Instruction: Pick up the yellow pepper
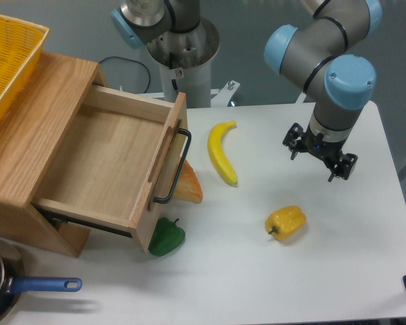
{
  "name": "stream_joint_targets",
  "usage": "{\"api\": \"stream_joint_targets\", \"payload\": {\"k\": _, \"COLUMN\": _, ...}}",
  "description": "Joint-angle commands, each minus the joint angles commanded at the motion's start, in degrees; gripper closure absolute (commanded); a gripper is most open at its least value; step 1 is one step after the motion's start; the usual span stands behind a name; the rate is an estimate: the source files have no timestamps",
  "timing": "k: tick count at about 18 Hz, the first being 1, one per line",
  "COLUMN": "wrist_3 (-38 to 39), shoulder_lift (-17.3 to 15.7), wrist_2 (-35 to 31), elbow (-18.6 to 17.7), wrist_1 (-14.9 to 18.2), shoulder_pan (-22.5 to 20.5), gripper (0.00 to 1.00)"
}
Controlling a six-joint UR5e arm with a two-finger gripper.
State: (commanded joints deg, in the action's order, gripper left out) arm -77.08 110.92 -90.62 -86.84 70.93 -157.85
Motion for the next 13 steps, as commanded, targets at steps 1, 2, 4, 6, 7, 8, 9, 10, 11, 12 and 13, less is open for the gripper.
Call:
{"api": "stream_joint_targets", "payload": {"k": 1, "wrist_3": 0.3, "shoulder_lift": 0.1, "wrist_2": 0.0, "elbow": -0.1, "wrist_1": 0.0, "shoulder_pan": 0.1, "gripper": 0.0}}
{"api": "stream_joint_targets", "payload": {"k": 2, "wrist_3": 0.4, "shoulder_lift": 0.3, "wrist_2": 0.1, "elbow": -0.1, "wrist_1": -0.1, "shoulder_pan": 0.2, "gripper": 0.0}}
{"api": "stream_joint_targets", "payload": {"k": 4, "wrist_3": -0.1, "shoulder_lift": 0.4, "wrist_2": 0.5, "elbow": 0.0, "wrist_1": -0.1, "shoulder_pan": 0.1, "gripper": 0.0}}
{"api": "stream_joint_targets", "payload": {"k": 6, "wrist_3": -0.1, "shoulder_lift": 0.8, "wrist_2": 1.3, "elbow": -0.3, "wrist_1": -0.1, "shoulder_pan": 0.3, "gripper": 0.0}}
{"api": "stream_joint_targets", "payload": {"k": 7, "wrist_3": 0.2, "shoulder_lift": 1.3, "wrist_2": 1.9, "elbow": -0.4, "wrist_1": -0.1, "shoulder_pan": 0.3, "gripper": 0.0}}
{"api": "stream_joint_targets", "payload": {"k": 8, "wrist_3": 0.4, "shoulder_lift": 1.4, "wrist_2": 2.5, "elbow": -0.8, "wrist_1": -0.1, "shoulder_pan": 0.2, "gripper": 0.0}}
{"api": "stream_joint_targets", "payload": {"k": 9, "wrist_3": 0.4, "shoulder_lift": 1.6, "wrist_2": 3.2, "elbow": -1.1, "wrist_1": -0.1, "shoulder_pan": -0.1, "gripper": 0.0}}
{"api": "stream_joint_targets", "payload": {"k": 10, "wrist_3": 0.3, "shoulder_lift": 2.0, "wrist_2": 4.4, "elbow": -1.2, "wrist_1": -0.1, "shoulder_pan": -0.3, "gripper": 0.0}}
{"api": "stream_joint_targets", "payload": {"k": 11, "wrist_3": 0.3, "shoulder_lift": 2.2, "wrist_2": 5.2, "elbow": -1.7, "wrist_1": -0.2, "shoulder_pan": -0.4, "gripper": 0.0}}
{"api": "stream_joint_targets", "payload": {"k": 12, "wrist_3": 0.3, "shoulder_lift": 2.5, "wrist_2": 5.2, "elbow": -2.1, "wrist_1": -0.6, "shoulder_pan": -0.5, "gripper": 0.0}}
{"api": "stream_joint_targets", "payload": {"k": 13, "wrist_3": 0.3, "shoulder_lift": 2.8, "wrist_2": 5.3, "elbow": -2.5, "wrist_1": -1.4, "shoulder_pan": -0.4, "gripper": 0.0}}
